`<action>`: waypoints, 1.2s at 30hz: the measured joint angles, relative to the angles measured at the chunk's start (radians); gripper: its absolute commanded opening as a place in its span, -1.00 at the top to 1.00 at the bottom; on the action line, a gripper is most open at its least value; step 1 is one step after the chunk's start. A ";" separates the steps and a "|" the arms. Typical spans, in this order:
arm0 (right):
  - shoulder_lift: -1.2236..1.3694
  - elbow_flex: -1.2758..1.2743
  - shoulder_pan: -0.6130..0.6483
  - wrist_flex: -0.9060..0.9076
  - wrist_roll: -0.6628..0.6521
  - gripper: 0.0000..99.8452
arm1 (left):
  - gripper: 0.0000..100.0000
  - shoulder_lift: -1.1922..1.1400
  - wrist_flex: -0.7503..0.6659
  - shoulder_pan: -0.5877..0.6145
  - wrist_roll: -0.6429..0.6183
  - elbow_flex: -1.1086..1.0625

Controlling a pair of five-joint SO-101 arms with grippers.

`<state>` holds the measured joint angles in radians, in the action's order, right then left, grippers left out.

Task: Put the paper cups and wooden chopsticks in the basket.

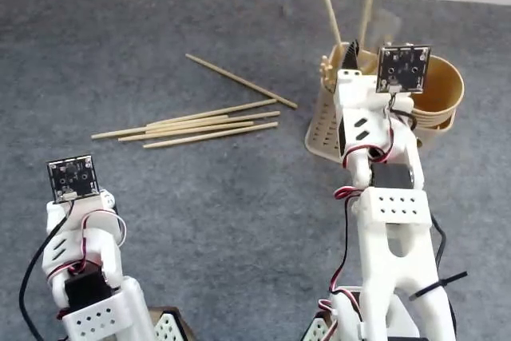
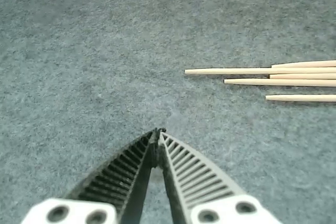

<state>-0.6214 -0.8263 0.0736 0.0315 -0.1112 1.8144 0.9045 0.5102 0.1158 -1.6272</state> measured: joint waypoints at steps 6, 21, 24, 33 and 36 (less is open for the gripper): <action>0.000 0.000 0.000 0.000 0.000 0.68 | 0.98 0.000 0.000 0.000 0.000 0.000; -0.157 -0.006 0.000 0.002 0.000 0.68 | 0.98 0.000 0.000 0.000 0.000 0.000; -0.095 0.012 0.000 0.002 0.000 0.68 | 0.98 0.000 0.000 0.000 0.000 0.000; -0.196 0.017 0.000 0.003 0.000 0.68 | 0.98 0.000 0.000 0.000 0.000 0.000; -0.325 0.021 0.025 0.084 0.000 0.68 | 0.98 0.000 0.000 0.000 0.000 0.000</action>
<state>-0.9467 -0.8048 0.0982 0.1158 -0.1112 1.8144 0.9045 0.5102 0.1158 -1.6272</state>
